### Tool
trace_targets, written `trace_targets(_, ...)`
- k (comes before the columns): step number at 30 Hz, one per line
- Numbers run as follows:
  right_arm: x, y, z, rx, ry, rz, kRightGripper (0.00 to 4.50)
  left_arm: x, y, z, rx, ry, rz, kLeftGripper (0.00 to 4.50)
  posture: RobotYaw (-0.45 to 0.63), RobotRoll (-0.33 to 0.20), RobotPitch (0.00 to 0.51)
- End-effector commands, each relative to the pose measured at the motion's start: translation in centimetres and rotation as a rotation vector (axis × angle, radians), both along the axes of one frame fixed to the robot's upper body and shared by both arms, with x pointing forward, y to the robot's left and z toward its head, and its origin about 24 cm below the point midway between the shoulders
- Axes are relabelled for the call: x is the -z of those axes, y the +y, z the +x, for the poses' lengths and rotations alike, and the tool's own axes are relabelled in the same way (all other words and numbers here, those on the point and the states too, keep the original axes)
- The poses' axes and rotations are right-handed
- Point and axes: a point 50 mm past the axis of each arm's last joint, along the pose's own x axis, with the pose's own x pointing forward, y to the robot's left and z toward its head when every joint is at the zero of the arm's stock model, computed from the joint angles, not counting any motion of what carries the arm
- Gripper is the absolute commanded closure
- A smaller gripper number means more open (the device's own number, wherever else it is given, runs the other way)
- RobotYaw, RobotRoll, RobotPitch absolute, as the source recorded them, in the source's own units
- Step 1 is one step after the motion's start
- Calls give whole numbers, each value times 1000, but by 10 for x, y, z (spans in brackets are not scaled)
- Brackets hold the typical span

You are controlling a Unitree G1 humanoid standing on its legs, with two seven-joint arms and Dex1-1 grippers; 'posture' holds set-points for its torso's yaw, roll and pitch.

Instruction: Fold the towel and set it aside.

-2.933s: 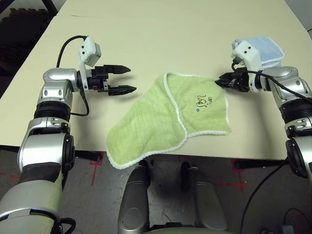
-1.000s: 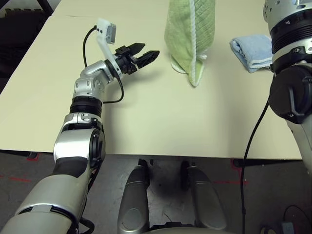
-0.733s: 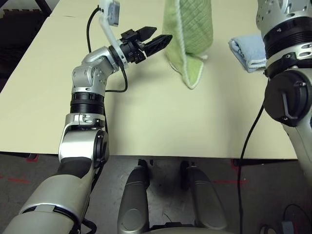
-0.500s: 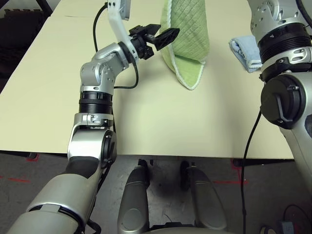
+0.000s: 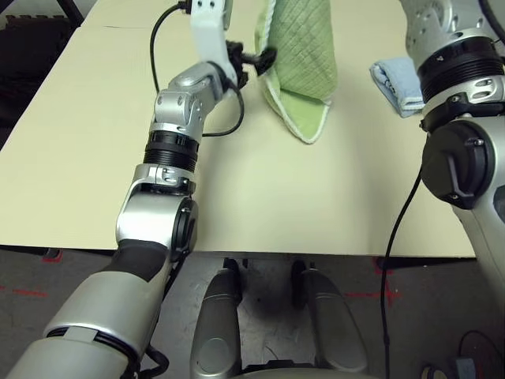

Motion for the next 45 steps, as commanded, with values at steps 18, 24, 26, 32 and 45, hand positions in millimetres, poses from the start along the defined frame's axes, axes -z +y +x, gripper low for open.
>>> trace_targets(18,-5,-33,-4,94,-11,29,4459,30,55,-8,106,153,205,0,35,0,255)
trace_targets(24,-10,-35,-6,111,-23,26,4459,45,58,-12,148,221,212,0,35,0,255)
trace_targets(26,-11,-36,-6,117,-26,25,4459,46,57,-14,174,234,220,0,33,0,255)
trace_targets(32,-11,-35,-6,111,-27,24,4459,43,47,-18,268,253,171,0,34,0,255)
trace_targets(45,-13,-34,-7,105,-32,23,4459,54,45,-28,360,393,146,0,27,0,254)
